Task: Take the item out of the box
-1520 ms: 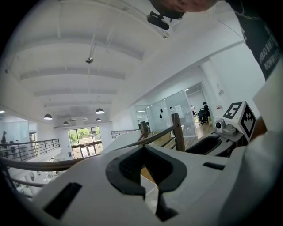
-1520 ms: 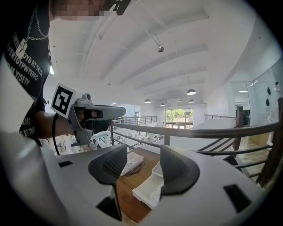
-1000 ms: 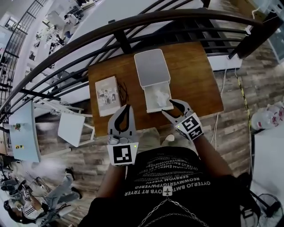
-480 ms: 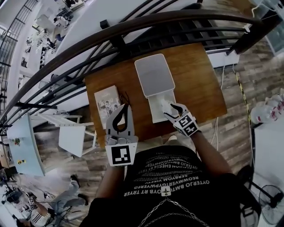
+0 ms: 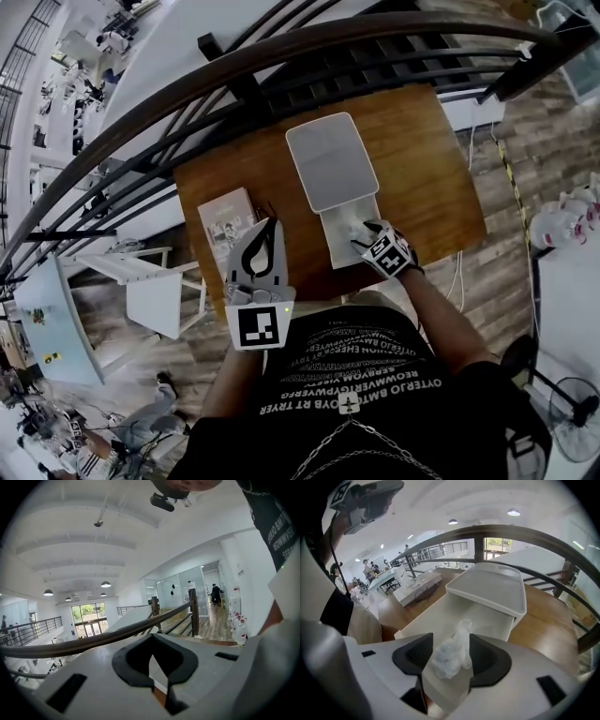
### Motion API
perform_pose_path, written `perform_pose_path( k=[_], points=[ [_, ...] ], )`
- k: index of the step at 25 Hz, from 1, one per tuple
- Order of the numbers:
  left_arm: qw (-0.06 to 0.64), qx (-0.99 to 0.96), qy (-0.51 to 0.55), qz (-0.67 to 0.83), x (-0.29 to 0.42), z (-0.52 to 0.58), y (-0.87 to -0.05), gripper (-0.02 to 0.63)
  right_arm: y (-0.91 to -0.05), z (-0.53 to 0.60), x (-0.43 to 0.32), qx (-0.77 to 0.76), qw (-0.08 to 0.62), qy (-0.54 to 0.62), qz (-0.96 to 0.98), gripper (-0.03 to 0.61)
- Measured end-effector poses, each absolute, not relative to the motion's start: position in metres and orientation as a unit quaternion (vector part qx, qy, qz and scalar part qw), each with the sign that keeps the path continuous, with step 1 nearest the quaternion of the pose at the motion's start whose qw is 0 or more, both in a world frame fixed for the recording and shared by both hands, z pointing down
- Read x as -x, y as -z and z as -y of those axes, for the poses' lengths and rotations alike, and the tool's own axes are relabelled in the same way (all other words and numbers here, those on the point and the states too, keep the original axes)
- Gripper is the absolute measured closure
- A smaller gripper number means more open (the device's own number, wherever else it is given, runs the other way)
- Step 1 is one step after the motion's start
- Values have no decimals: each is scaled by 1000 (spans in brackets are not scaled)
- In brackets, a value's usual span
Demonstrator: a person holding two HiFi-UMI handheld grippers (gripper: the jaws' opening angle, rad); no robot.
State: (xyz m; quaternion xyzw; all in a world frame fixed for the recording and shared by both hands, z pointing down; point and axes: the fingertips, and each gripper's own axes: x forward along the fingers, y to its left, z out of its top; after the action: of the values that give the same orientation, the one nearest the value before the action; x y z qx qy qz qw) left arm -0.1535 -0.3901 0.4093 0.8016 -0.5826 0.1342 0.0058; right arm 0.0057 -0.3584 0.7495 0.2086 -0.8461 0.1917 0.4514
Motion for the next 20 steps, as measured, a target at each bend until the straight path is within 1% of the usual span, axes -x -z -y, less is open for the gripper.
perform_pose_path(
  k=[6, 9, 10, 11, 14, 20],
  points=[
    [13, -803, -139, 580, 182, 400, -410, 607, -769, 364, 9, -206, 527, -185, 804, 340],
    [12, -804, -143, 577, 184, 405, -412, 609, -778, 369, 5, -212, 557, -170, 785, 405],
    [12, -803, -143, 578, 184, 405, -413, 607, -780, 369, 3, -211, 562, -164, 783, 436],
    [12, -802, -142, 580, 184, 404, -414, 607, -782, 369, 2, -209, 563, -160, 784, 452],
    [14, -801, -139, 583, 175, 401, -414, 607, -773, 370, -7, -223, 537, -162, 798, 487],
    [-1, -799, -132, 587, 162, 392, -402, 607, -722, 375, -20, -282, 432, -190, 835, 494]
  ],
)
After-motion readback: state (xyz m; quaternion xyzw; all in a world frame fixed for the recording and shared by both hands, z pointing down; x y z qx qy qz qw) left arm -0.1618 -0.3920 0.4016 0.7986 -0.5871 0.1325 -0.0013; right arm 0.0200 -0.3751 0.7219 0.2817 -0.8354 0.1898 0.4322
